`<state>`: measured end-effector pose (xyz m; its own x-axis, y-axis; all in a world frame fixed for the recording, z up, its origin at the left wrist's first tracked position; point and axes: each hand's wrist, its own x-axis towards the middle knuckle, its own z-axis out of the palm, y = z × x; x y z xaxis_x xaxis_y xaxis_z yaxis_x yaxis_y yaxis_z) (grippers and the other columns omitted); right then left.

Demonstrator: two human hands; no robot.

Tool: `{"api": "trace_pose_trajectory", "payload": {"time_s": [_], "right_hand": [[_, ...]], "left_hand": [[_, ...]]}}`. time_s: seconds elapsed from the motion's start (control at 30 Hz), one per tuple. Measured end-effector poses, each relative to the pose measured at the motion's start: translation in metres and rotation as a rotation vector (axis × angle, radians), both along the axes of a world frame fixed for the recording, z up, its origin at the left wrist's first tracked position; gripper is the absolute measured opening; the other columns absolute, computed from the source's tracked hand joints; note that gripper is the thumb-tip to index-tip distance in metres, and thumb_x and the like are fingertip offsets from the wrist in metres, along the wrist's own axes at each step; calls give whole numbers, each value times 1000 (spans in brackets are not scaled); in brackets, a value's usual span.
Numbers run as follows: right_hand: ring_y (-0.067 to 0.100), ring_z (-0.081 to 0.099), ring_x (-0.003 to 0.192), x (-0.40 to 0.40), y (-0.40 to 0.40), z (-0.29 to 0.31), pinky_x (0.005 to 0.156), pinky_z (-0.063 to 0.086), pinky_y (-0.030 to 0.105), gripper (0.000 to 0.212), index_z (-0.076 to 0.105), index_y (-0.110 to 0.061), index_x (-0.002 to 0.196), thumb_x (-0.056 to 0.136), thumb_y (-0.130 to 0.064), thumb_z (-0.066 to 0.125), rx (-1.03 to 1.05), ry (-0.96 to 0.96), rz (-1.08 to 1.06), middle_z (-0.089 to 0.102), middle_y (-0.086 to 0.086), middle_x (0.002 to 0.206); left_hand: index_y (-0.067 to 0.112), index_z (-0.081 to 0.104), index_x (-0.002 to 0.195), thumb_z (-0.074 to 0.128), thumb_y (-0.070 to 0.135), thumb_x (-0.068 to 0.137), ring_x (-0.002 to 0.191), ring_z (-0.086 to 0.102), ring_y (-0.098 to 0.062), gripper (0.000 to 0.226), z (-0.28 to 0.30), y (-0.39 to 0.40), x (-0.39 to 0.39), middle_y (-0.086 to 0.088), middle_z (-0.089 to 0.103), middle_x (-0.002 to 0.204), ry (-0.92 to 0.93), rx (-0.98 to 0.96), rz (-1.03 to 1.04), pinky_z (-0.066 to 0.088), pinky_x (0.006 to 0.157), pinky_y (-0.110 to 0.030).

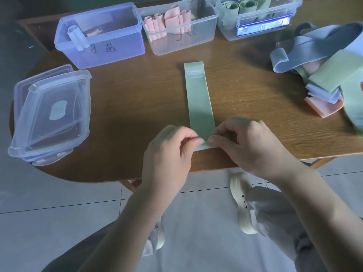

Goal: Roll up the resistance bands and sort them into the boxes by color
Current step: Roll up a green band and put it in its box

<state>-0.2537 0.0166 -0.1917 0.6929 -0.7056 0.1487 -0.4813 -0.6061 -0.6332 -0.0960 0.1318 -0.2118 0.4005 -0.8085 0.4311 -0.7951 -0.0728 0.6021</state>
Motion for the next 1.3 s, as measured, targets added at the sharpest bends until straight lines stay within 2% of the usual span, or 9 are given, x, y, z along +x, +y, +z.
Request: {"api": "trace_pose_trajectory", "payload": {"time_s": [0.1, 0.23, 0.33, 0.6, 0.7, 0.8, 0.97, 1.13, 1.3], "right_hand": [[2, 54, 69, 1, 0, 1, 63, 42, 26, 13, 71, -24, 81, 88, -35, 73, 21, -8, -23, 62, -13, 73], [1, 55, 69, 1, 0, 1, 60, 38, 16, 12, 71, -24, 80, 87, -34, 74, 29, -12, -29, 61, -14, 71], [-3, 53, 69, -1, -1, 3, 61, 38, 13, 11, 72, -25, 81, 86, -34, 74, 67, -23, -18, 58, -16, 67], [5, 55, 69, -10, -3, 5, 60, 37, 12, 10, 72, -30, 81, 83, -39, 77, 113, -65, 65, 60, -24, 77], [4, 55, 69, -10, -3, 4, 60, 38, 12, 11, 72, -29, 79, 82, -37, 78, 108, -79, 57, 59, -20, 72], [4, 55, 68, -9, -2, 4, 60, 38, 12, 12, 72, -26, 77, 83, -33, 79, 101, -89, 49, 58, -17, 66], [5, 54, 66, -7, -2, 2, 58, 37, 11, 13, 71, -26, 76, 83, -31, 80, 124, -105, 17, 60, -19, 69], [5, 59, 76, -4, 1, 0, 68, 39, 11, 6, 76, -22, 92, 87, -20, 79, 58, -212, 51, 64, -16, 86], [7, 62, 83, -6, -3, -2, 75, 41, 13, 10, 78, -24, 94, 87, -30, 78, 14, -166, 170, 65, -12, 93]], "left_hand": [[14, 75, 93, 66, 26, 97, 83, 65, -13, 15, 0, 3, 2, 4, 70, 91, -24, -28, -104, 56, 65, -37], [16, 76, 93, 77, 31, 87, 79, 62, -8, 15, 6, 6, 8, 7, 69, 92, -2, 42, -155, 52, 67, -26], [19, 77, 92, 84, 21, 82, 78, 61, -8, 12, 8, 6, 8, 10, 69, 90, 21, 70, -147, 51, 68, -24], [24, 77, 86, 87, 18, 76, 73, 60, -12, 16, 18, 5, 5, 18, 63, 74, 124, 125, -119, 43, 61, -12], [25, 78, 85, 88, 18, 75, 70, 58, -12, 16, 19, 5, 5, 24, 58, 68, 137, 131, -109, 37, 60, -9], [25, 78, 84, 88, 19, 76, 69, 57, -11, 14, 19, 5, 5, 23, 58, 70, 138, 136, -101, 36, 61, -8], [28, 79, 88, 85, 21, 79, 85, 58, -2, 12, 18, 2, 6, 12, 64, 91, 139, 138, -90, 46, 67, -14], [25, 82, 91, 84, 20, 80, 87, 60, 1, 11, 19, -2, 6, 10, 66, 89, 153, 128, -68, 45, 70, -9], [26, 82, 94, 83, 26, 81, 87, 61, 0, 13, 17, -4, 8, 10, 67, 85, 146, 130, -42, 44, 68, -11]]}}
